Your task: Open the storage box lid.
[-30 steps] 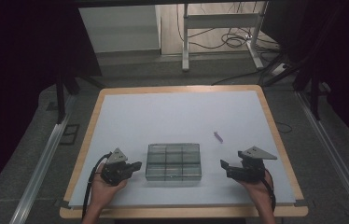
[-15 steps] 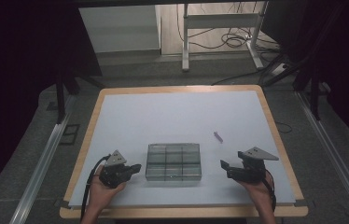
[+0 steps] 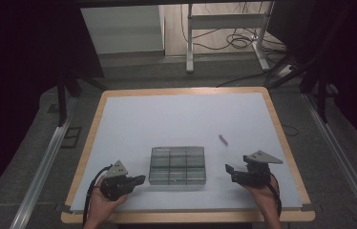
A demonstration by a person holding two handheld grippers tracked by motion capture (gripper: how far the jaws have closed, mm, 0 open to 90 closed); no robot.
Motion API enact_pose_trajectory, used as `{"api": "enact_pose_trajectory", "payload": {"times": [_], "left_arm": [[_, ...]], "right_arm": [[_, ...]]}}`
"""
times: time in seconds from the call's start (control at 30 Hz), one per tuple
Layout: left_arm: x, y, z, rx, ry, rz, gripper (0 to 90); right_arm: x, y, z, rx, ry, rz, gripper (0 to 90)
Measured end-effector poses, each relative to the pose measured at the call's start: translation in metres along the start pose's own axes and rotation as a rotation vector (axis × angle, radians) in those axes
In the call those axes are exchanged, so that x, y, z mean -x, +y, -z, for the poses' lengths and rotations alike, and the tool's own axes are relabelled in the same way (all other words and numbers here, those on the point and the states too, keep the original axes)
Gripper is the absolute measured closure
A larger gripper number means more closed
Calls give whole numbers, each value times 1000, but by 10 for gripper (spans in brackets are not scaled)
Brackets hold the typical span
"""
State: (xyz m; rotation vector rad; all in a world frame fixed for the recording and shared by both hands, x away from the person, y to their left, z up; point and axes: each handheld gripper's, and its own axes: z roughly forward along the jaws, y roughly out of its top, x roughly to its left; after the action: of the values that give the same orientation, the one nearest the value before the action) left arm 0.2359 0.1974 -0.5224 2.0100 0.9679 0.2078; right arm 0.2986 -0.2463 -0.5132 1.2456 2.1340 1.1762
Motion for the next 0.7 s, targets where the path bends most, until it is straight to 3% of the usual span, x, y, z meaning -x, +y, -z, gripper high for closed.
{"api": "enact_pose_trajectory", "payload": {"times": [0.17,0.27,0.7], "left_arm": [[3,-4,1,-1,-9,-1,900],[6,-3,1,-3,-38,-7,900],[8,-2,-5,-5,-38,-10,900]], "right_arm": [[-1,0,-1,-3,-3,3,179],[-1,0,-1,-5,-2,5,179],[0,0,0,-1,-11,3,179]]}}
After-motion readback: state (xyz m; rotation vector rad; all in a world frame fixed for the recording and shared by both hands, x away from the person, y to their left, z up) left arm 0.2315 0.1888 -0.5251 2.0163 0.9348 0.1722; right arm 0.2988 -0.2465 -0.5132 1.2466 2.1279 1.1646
